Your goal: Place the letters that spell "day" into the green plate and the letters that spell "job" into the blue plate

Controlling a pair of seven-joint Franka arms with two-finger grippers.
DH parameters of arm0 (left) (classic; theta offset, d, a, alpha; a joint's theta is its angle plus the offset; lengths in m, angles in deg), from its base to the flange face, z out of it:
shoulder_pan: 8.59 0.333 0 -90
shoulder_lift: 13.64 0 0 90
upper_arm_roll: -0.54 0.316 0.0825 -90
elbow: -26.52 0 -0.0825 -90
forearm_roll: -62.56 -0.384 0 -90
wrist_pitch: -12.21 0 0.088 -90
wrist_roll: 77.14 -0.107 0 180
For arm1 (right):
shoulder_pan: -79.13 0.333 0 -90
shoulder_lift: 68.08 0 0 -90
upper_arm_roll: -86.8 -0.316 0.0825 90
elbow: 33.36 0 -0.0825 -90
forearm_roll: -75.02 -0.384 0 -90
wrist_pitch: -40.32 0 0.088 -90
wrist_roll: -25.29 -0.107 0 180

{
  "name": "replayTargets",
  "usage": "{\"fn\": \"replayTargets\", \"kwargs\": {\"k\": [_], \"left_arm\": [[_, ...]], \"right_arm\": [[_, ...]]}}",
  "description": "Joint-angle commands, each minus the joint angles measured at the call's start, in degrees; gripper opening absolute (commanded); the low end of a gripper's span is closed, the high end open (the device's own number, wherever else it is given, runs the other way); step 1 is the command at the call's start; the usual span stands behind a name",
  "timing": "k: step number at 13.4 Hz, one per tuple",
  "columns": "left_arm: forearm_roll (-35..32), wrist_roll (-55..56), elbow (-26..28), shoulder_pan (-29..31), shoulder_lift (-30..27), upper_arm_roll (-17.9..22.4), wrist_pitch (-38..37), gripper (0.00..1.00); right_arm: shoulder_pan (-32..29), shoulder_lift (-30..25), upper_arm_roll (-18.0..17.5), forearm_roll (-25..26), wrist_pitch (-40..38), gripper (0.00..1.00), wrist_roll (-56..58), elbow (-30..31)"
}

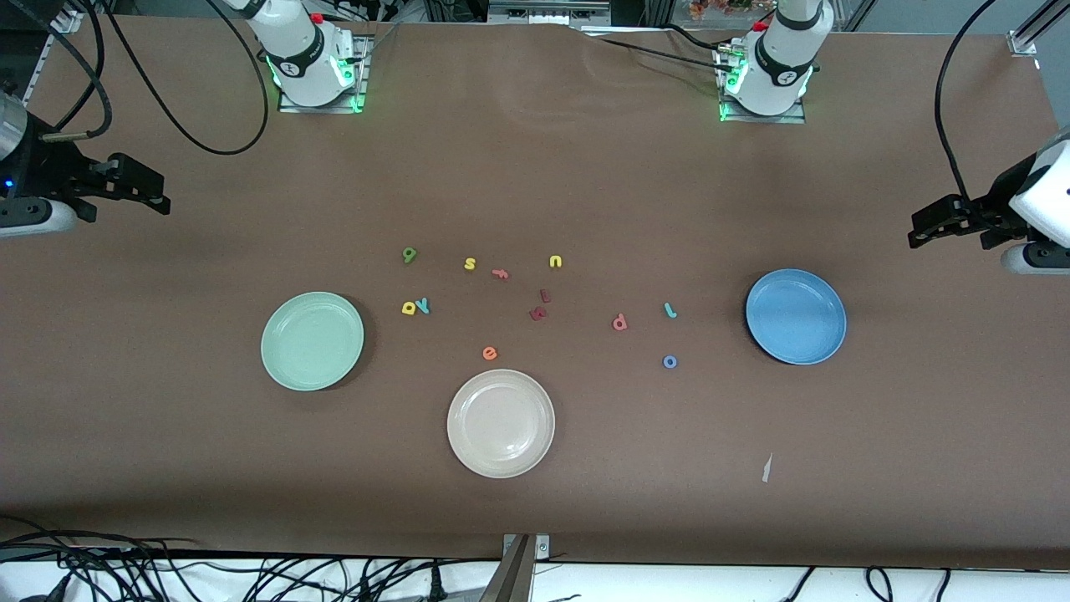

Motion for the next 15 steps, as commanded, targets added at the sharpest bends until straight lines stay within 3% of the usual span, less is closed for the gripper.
{"fn": "replayTargets", "kwargs": {"k": [1,15], "left_arm": [[-1.53,-0.17,-1.17,0.13,0.22,-0.31,-0.61,1.0],[-1.53,-0.08,-0.82,0.13,0.22,-0.4,-0.61,1.0]], "right_arm": [[-0.33,0.75,-0.35,0.79,0.02,1.0,1.05,-0.68],[-1.38,2.6,0.0,1.5,-2.97,1.0,4.65,-1.29]]}}
